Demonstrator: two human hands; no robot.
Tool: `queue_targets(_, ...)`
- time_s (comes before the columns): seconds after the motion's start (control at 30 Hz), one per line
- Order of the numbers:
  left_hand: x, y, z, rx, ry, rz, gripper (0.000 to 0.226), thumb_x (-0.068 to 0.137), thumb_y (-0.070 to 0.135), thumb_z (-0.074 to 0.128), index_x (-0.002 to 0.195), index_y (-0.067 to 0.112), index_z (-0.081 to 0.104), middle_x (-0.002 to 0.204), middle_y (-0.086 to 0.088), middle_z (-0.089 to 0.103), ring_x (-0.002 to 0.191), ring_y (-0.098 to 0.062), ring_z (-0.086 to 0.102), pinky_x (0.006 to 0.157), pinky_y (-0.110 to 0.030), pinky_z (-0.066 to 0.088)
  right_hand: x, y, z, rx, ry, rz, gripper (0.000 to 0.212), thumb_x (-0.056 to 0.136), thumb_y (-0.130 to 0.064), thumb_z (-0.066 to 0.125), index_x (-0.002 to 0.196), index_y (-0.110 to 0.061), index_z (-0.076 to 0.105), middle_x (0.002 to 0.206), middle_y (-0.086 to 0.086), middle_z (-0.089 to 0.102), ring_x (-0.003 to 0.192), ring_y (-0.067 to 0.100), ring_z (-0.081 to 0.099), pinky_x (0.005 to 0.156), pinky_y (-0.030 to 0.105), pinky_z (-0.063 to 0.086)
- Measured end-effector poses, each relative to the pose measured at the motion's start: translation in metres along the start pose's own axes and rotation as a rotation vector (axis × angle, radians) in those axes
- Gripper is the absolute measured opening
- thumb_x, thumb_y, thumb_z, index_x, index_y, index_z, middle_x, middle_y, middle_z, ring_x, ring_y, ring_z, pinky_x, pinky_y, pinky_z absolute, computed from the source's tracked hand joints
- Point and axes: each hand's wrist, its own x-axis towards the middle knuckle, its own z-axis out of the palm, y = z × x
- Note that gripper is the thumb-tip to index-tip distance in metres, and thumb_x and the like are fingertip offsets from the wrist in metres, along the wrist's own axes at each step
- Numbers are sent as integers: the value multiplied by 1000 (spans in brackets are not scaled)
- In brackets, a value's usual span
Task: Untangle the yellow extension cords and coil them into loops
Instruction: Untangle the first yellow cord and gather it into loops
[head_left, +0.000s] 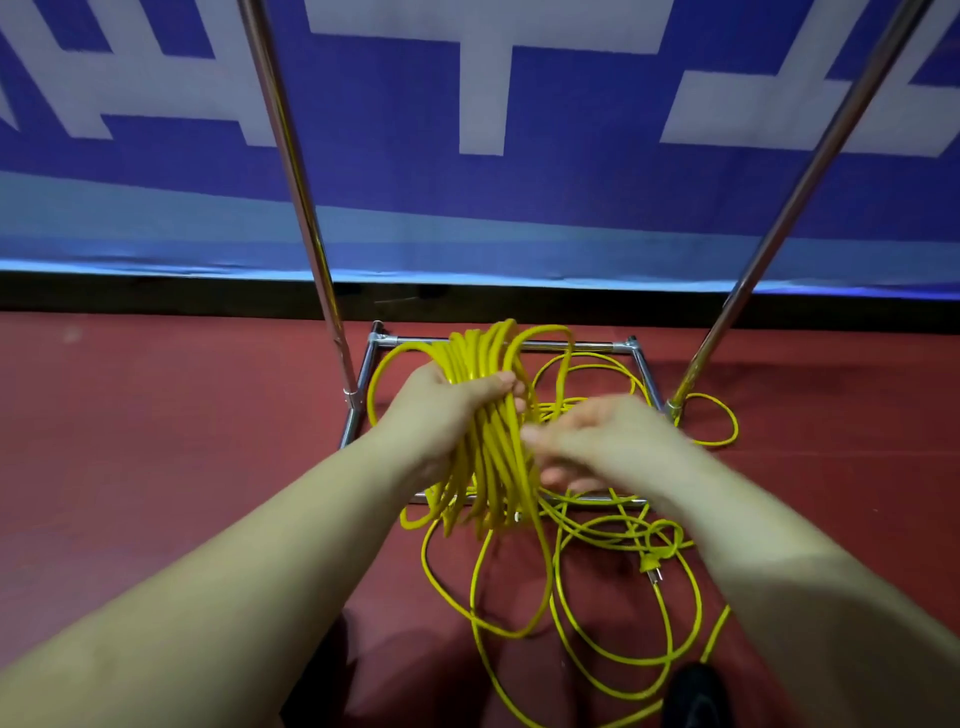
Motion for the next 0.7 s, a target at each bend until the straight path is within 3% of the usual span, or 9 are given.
queue_targets(0.13, 5, 2, -4, -69, 92, -34, 17, 89, 4, 58, 73, 1, 64, 58, -6, 66, 53, -14, 64, 57, -35, 57, 4, 12, 24, -218, -21, -193, 24, 76, -17, 75, 69, -24, 52, 63, -7, 56, 56, 9, 52, 62, 25, 45)
queue_targets(0.27, 10, 6, -12, -156, 156, -43, 18, 90, 6, 57, 74, 1, 64, 57, -4, 67, 50, -12, 65, 53, -30, 56, 7, 11, 22, -327, 13, -334, 18, 87, -23, 63, 78, -26, 47, 64, -10, 45, 51, 3, 39, 53, 17, 34)
queue_targets(0.43, 22, 18, -32, -329, 188, -62, 17, 93, 11, 53, 79, 6, 62, 58, 0, 65, 49, -9, 63, 48, -25, 54, -1, 26, 25, -538, -358, -239, 21, 89, -21, 58, 76, -28, 44, 75, -6, 58, 61, 6, 49, 60, 20, 39)
queue_targets(0.5, 24, 19, -36, -352, 192, -42, 14, 93, 11, 54, 81, 7, 61, 61, 0, 65, 52, -8, 64, 52, -26, 55, 0, 28, 30, -389, -253, -274, 23, 85, -21, 64, 78, -28, 43, 72, -9, 54, 57, 4, 46, 57, 17, 37)
queue_targets(0.6, 26, 14, -36, -295, 179, -36, 15, 92, 13, 55, 80, 8, 63, 64, 0, 65, 59, -10, 64, 75, -39, 55, 4, 24, 31, -160, -33, -307, 26, 78, -27, 72, 80, -29, 47, 74, -7, 54, 60, 9, 49, 60, 22, 41)
queue_targets(0.7, 26, 7, -30, -275, 156, -69, 18, 92, 15, 55, 78, 8, 64, 63, -2, 65, 63, -14, 62, 86, -43, 49, 5, 22, 33, -120, 33, -352, 24, 75, -27, 76, 76, -31, 52, 71, -8, 56, 58, 9, 48, 61, 23, 43)
